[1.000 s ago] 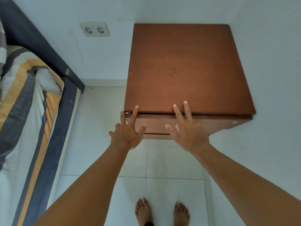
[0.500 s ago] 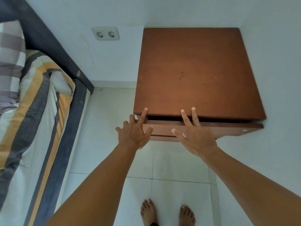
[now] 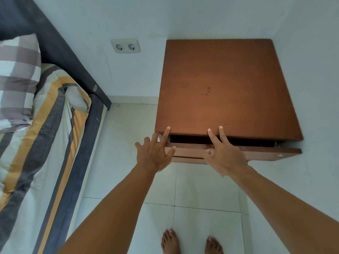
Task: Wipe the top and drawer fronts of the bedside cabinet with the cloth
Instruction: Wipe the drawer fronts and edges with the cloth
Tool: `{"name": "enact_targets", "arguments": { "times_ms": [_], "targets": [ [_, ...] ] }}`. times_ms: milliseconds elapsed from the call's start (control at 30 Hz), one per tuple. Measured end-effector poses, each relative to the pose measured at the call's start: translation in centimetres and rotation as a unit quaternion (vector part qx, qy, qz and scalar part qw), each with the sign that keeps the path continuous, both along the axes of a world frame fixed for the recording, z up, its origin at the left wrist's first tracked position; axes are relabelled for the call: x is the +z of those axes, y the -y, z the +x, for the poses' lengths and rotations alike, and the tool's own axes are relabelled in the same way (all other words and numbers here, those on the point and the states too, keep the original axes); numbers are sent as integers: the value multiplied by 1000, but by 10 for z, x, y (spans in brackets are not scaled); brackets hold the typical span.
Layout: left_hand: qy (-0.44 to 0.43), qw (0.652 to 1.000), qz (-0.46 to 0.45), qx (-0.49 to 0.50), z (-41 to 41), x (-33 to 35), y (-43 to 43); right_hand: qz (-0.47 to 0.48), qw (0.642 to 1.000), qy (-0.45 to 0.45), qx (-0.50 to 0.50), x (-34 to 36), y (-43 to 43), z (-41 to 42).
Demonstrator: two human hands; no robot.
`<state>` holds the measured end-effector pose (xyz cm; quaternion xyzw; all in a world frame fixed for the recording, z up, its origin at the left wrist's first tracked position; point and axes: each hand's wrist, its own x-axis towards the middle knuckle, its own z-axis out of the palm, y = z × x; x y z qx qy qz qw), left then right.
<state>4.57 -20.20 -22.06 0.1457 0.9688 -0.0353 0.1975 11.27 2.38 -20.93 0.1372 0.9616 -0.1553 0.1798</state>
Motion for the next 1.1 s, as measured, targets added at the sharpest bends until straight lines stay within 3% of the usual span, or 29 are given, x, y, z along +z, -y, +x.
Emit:
{"name": "enact_targets", "arguments": {
  "times_ms": [167,267,333,500,633,1000,1100],
  "targets": [
    [-13,998,59,-1,13,-15,23,-74,966,-247,-2,3,29,21],
    [-8,996,92,-3,24,-26,40,-70,944,-318,59,-11,60,7],
    [1,996,92,-17,27,-30,45,-50,943,-313,104,-27,80,-8],
    [3,995,77,-57,24,-36,49,49,965,-186,176,-69,105,-9],
    [7,993,88,-81,26,-40,45,77,966,-175,176,-75,106,-5],
    [-6,999,41,-26,39,-41,20,68,975,-172,122,-68,67,11],
    [-18,996,76,-44,39,-35,-2,76,977,-169,109,-68,45,20]
  ]
}}
